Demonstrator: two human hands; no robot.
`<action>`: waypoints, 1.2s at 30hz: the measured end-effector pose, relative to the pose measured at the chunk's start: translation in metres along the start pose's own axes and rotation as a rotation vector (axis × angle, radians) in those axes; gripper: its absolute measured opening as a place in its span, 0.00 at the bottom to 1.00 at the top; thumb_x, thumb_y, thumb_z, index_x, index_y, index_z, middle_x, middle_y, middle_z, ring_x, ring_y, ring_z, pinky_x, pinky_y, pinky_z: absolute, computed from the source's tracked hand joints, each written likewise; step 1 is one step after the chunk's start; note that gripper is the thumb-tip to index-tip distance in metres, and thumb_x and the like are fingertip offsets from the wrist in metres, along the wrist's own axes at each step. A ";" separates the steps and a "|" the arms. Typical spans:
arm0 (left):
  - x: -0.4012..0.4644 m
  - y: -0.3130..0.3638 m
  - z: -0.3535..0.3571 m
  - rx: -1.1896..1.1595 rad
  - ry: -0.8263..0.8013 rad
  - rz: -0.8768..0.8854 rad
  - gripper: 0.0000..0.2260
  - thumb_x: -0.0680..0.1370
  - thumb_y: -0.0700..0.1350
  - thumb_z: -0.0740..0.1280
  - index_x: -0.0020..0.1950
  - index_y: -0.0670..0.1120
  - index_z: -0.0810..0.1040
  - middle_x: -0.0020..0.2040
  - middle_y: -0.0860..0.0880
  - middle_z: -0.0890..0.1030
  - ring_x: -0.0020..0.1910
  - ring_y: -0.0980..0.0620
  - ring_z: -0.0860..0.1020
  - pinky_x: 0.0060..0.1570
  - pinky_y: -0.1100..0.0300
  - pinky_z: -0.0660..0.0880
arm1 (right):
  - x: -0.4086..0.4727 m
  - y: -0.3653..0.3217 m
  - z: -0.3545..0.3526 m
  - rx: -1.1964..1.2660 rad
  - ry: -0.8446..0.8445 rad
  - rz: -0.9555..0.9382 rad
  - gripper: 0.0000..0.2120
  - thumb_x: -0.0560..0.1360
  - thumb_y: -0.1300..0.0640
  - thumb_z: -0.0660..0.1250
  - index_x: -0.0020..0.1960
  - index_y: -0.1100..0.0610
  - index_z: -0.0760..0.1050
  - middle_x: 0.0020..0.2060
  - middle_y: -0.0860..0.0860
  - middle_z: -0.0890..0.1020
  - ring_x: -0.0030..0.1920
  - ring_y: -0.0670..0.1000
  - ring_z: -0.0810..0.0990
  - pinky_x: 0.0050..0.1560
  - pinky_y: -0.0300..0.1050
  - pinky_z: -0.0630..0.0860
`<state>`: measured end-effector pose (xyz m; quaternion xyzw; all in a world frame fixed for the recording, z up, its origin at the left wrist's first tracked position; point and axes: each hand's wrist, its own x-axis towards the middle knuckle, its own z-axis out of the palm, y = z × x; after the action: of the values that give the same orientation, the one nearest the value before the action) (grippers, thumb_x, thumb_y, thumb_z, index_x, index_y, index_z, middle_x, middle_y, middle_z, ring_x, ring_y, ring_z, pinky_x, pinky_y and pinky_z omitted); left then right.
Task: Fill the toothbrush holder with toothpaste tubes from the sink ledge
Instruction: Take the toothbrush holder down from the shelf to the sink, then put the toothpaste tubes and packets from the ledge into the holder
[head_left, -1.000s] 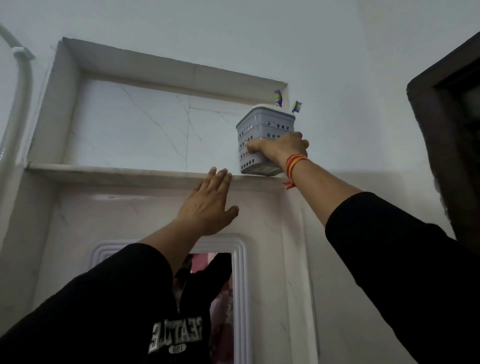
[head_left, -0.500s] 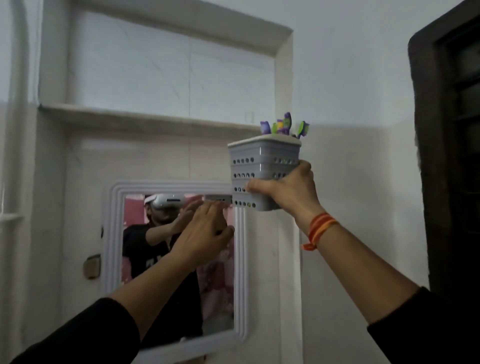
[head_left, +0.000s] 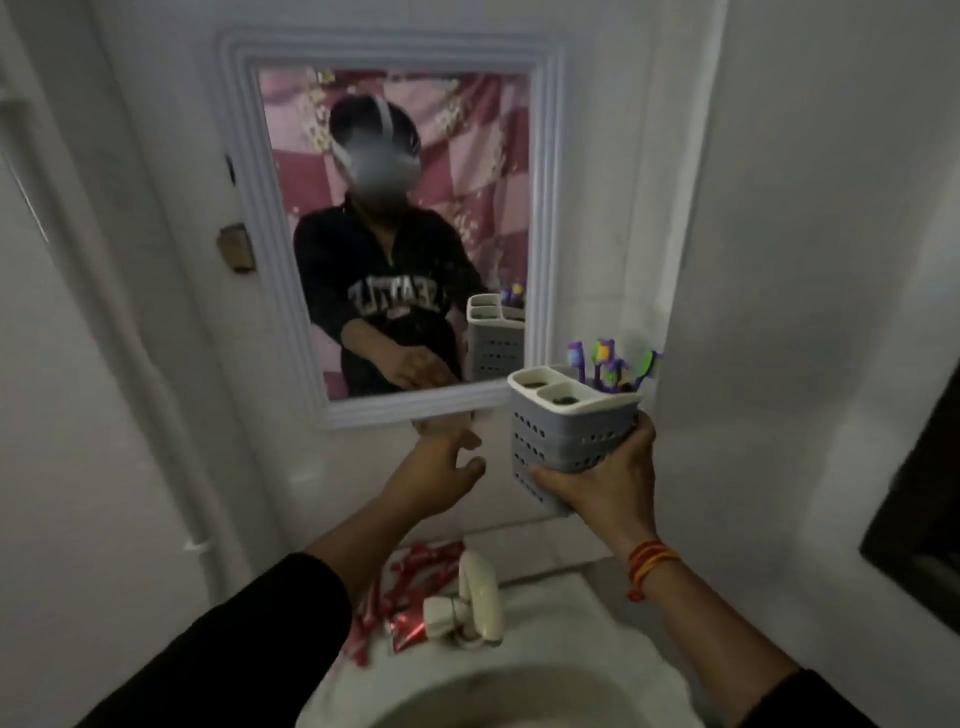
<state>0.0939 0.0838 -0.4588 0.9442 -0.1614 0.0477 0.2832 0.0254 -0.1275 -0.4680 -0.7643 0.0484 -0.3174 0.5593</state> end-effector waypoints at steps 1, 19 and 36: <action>-0.001 -0.008 0.010 -0.001 -0.038 -0.043 0.18 0.79 0.51 0.68 0.66 0.46 0.80 0.65 0.48 0.81 0.64 0.49 0.78 0.63 0.58 0.73 | -0.010 0.020 0.005 -0.006 -0.014 0.029 0.64 0.47 0.46 0.87 0.74 0.57 0.57 0.68 0.52 0.74 0.65 0.52 0.76 0.63 0.51 0.77; 0.047 -0.092 0.147 0.315 -0.488 -0.316 0.15 0.75 0.48 0.71 0.57 0.40 0.83 0.58 0.39 0.81 0.57 0.39 0.81 0.57 0.49 0.78 | -0.128 0.200 0.031 0.012 -0.219 0.313 0.66 0.42 0.52 0.89 0.72 0.62 0.58 0.64 0.53 0.72 0.64 0.39 0.74 0.60 0.28 0.73; 0.069 -0.058 0.132 0.365 -0.431 -0.042 0.17 0.75 0.57 0.68 0.59 0.50 0.81 0.52 0.47 0.80 0.51 0.45 0.80 0.46 0.55 0.74 | -0.150 0.215 0.035 -0.213 -0.282 0.254 0.68 0.48 0.32 0.79 0.76 0.60 0.53 0.65 0.53 0.62 0.67 0.54 0.63 0.70 0.48 0.63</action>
<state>0.1781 0.0374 -0.5862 0.9711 -0.1870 -0.1317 0.0684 -0.0146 -0.1140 -0.7293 -0.8436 0.0988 -0.1275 0.5123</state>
